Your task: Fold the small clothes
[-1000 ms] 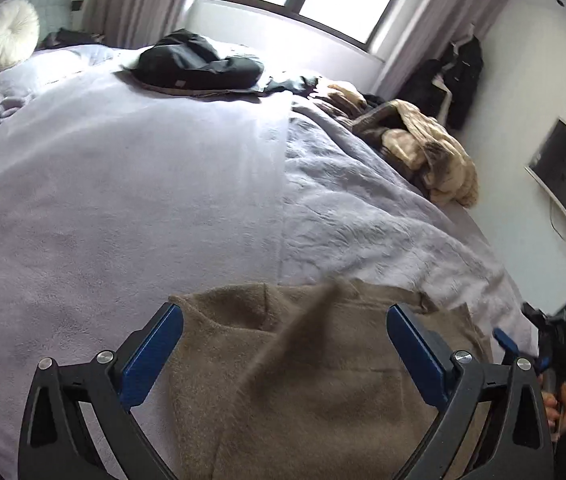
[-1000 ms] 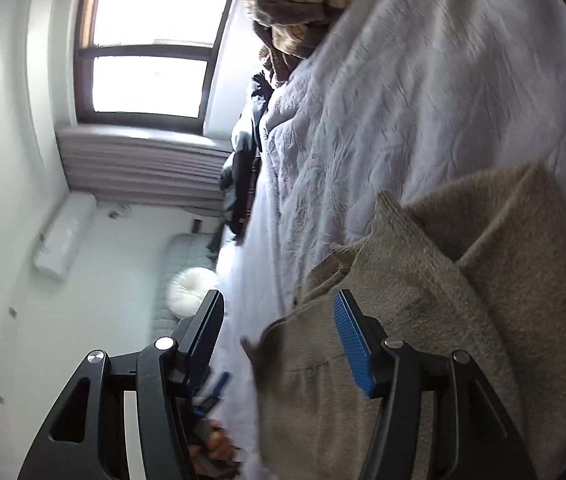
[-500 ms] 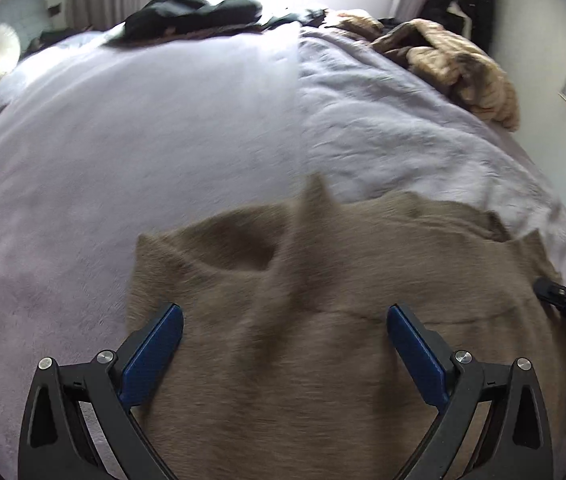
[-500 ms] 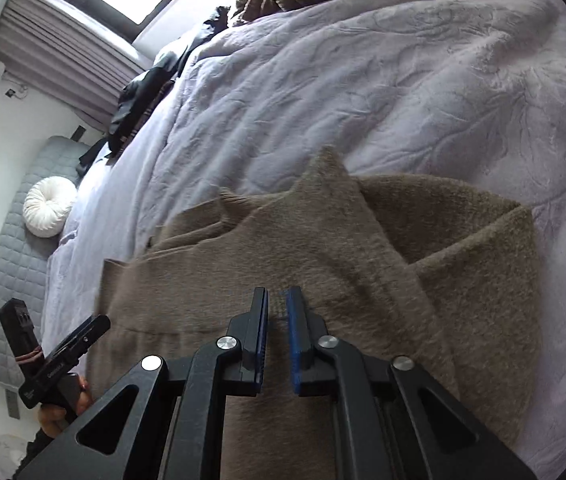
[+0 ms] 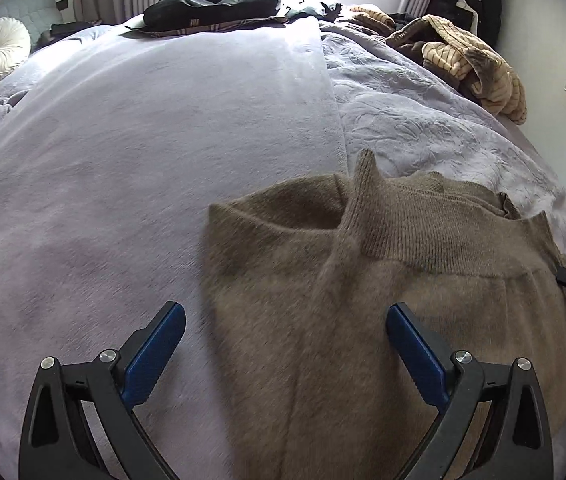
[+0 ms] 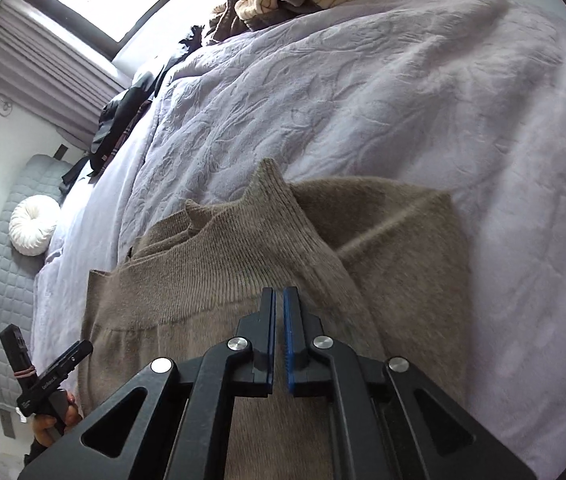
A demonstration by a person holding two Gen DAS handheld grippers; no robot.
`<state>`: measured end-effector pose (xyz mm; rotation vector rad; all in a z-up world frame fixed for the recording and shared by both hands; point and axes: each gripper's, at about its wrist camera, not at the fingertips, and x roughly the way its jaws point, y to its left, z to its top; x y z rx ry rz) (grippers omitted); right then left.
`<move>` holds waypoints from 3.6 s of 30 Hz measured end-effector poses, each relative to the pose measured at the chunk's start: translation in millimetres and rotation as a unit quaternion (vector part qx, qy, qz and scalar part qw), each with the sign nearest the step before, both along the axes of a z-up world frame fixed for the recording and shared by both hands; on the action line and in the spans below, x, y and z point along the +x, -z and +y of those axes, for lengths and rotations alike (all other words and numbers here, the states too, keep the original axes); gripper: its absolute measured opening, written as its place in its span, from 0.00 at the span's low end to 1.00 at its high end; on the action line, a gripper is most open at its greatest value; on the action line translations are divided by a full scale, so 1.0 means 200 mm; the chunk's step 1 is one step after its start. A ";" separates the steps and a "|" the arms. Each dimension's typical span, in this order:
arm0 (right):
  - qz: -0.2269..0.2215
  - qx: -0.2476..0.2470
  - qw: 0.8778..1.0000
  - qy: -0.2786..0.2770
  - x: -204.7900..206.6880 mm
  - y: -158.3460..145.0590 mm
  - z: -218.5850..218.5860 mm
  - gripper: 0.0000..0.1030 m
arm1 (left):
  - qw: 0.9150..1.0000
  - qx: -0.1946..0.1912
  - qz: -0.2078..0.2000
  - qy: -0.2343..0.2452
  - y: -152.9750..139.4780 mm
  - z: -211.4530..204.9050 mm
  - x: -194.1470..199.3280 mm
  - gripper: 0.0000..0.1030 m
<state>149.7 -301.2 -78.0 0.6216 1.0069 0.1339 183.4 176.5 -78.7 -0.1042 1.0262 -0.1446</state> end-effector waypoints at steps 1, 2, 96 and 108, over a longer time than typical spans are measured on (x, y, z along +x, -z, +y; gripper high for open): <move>0.000 0.006 1.000 0.005 -0.03 0.00 -0.01 0.06 | 1.000 0.000 0.001 0.000 -0.01 0.01 -0.02 0.98; 0.002 0.015 1.000 0.012 -0.08 0.00 -0.03 0.07 | 1.000 -0.001 0.002 0.002 -0.01 0.02 -0.04 0.98; 0.015 0.001 0.999 0.029 -0.67 -0.03 0.19 0.12 | 0.999 0.010 0.013 0.037 -0.10 -0.11 -0.17 0.10; 0.021 0.018 1.000 0.008 -0.75 -0.01 0.31 0.13 | 0.999 0.045 -0.020 -0.001 -0.15 -0.05 -0.41 0.99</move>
